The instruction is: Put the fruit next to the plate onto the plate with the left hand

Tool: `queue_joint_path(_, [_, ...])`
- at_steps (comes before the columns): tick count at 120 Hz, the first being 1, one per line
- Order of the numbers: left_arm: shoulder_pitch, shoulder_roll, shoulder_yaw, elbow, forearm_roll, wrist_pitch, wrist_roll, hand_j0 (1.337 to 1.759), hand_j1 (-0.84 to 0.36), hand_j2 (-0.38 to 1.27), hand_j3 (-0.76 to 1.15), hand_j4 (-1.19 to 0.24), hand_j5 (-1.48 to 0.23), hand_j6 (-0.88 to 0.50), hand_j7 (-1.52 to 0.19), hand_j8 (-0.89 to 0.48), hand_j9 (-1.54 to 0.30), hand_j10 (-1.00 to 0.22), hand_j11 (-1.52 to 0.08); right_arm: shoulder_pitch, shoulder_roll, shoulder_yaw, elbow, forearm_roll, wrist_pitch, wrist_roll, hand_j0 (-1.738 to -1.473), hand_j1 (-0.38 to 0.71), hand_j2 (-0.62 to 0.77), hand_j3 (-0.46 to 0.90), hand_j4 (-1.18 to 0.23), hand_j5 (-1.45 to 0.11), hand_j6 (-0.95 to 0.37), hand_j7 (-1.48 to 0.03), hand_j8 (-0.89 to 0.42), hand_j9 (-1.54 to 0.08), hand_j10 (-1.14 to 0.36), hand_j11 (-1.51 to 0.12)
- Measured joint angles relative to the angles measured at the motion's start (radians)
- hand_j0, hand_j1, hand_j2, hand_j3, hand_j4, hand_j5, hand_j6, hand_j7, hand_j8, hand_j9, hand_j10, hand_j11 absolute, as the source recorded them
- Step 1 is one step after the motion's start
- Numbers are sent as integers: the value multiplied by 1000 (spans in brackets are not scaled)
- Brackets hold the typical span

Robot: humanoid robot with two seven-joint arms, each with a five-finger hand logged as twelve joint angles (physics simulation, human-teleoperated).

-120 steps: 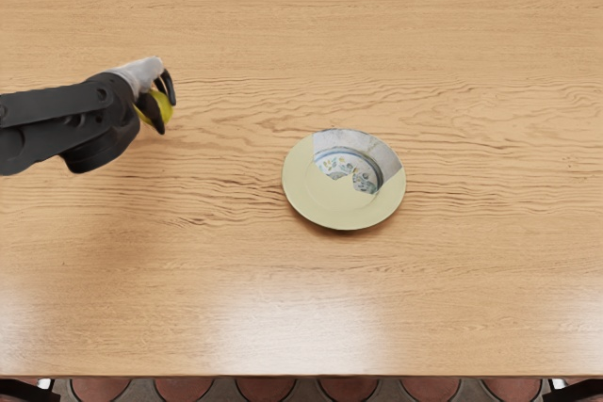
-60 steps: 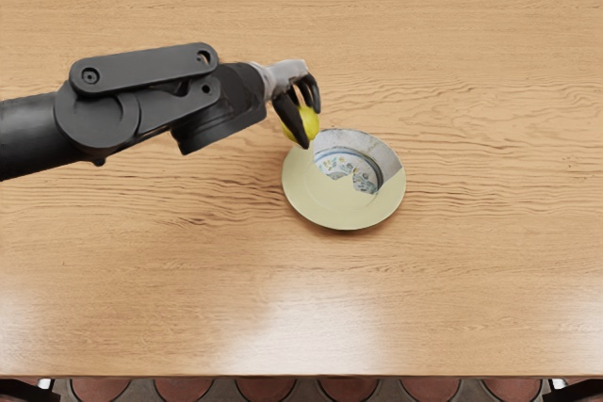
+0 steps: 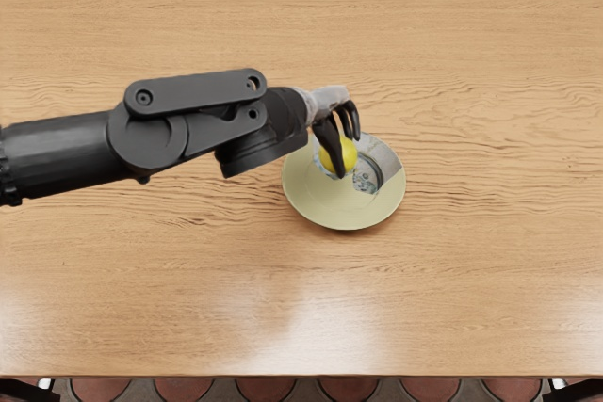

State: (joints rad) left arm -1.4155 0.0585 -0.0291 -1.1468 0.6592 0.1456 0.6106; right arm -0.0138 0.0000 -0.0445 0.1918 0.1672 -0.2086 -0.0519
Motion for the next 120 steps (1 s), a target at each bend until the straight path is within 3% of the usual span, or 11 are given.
queue_joint_path(14, [1, -2, 0, 1, 4, 4, 0, 1654, -319, 527, 0, -719, -1043, -470, -1001, -414, -981, -554, -992, 0, 0, 0, 0, 0, 0, 0, -1658, -305, -7, 0, -37, -47, -37, -47, -37, -47, -37, -47])
queue_joint_path(42, [0, -11, -2, 0, 8, 8, 0, 1657, -93, 208, 0, -421, -582, -342, -568, -324, -562, -368, -565, 0, 0, 0, 0, 0, 0, 0, -1658, -305, -7, 0, -37, -47, -37, -47, -37, -47, -37, -47])
queue_joint_path(72, [-9, 6, -44, -29, -50, -21, 0, 1658, 9, 97, 0, -300, -399, -277, -395, -272, -394, -284, -394, 1, 0, 0, 0, 0, 0, 0, -1658, -305, -7, 0, -37, -47, -37, -47, -37, -47, -37, -47])
queue_joint_path(80, [0, 70, -92, -58, -75, -58, 0, 1658, 21, 84, 0, -286, -378, -269, -375, -266, -374, -275, -375, 1, 0, 0, 0, 0, 0, 0, -1658, -305, -7, 0, -37, -47, -37, -47, -37, -47, -37, -47])
queue_joint_path(88, [38, 137, -162, -105, -110, -110, 0, 1658, 29, 75, 0, -275, -363, -264, -361, -261, -360, -267, -360, 1, 0, 0, 0, 0, 0, 0, -1658, -305, -7, 0, -37, -47, -37, -47, -37, -47, -37, -47])
queue_joint_path(98, [136, 173, -280, -152, -152, -197, 0, 1658, 37, 67, 0, -267, -350, -259, -348, -257, -347, -261, -348, 1, 0, 0, 0, 0, 0, 0, -1658, -305, -7, 0, -37, -47, -37, -47, -37, -47, -37, -47])
queue_joint_path(120, [300, 296, -550, -186, -249, -411, 0, 1658, 45, 57, 0, -256, -334, -253, -333, -252, -333, -254, -333, 2, 0, 0, 0, 0, 0, 1, -1658, -305, -7, 0, -37, -47, -37, -47, -37, -47, -37, -47])
